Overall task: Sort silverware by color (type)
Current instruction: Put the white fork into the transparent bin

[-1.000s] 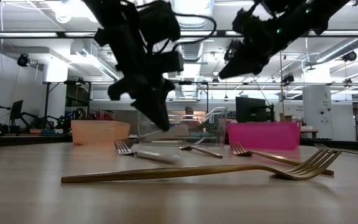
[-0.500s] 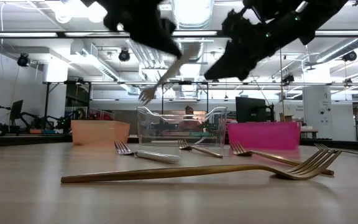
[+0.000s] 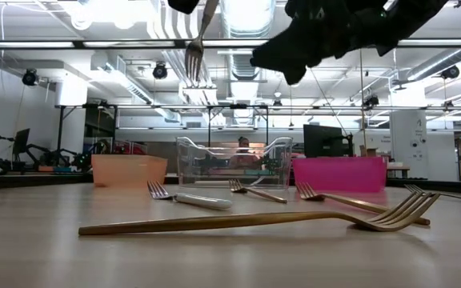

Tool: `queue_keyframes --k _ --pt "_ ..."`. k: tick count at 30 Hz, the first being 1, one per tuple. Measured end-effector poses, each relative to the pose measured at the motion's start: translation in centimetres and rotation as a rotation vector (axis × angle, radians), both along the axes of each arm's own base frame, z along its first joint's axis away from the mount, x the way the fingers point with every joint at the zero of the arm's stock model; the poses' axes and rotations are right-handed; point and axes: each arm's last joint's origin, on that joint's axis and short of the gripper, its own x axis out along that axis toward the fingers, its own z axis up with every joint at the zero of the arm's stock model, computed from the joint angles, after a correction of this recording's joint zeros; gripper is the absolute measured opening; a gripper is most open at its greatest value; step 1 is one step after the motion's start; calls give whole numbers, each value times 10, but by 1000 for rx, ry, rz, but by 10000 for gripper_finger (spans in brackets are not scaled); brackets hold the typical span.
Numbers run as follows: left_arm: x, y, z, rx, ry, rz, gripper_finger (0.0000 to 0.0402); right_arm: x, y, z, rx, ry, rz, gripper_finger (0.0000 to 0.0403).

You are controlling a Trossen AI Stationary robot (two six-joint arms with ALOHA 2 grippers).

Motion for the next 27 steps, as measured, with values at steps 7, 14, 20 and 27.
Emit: queue_keyframes --k 7,14,20,27 --pt "1 2 -3 -13 -27 91 0 9 14 4 -44 -123 65 193" --pt "3 3 -1 -5 -48 131 0 27 18 -3 -52 -204 71 223" --pt "4 4 -1 -5 -63 138 0 48 18 -4 -100 -239 81 216" --pt "4 4 -3 -11 -55 140 0 59 18 0 -121 -258 83 169"
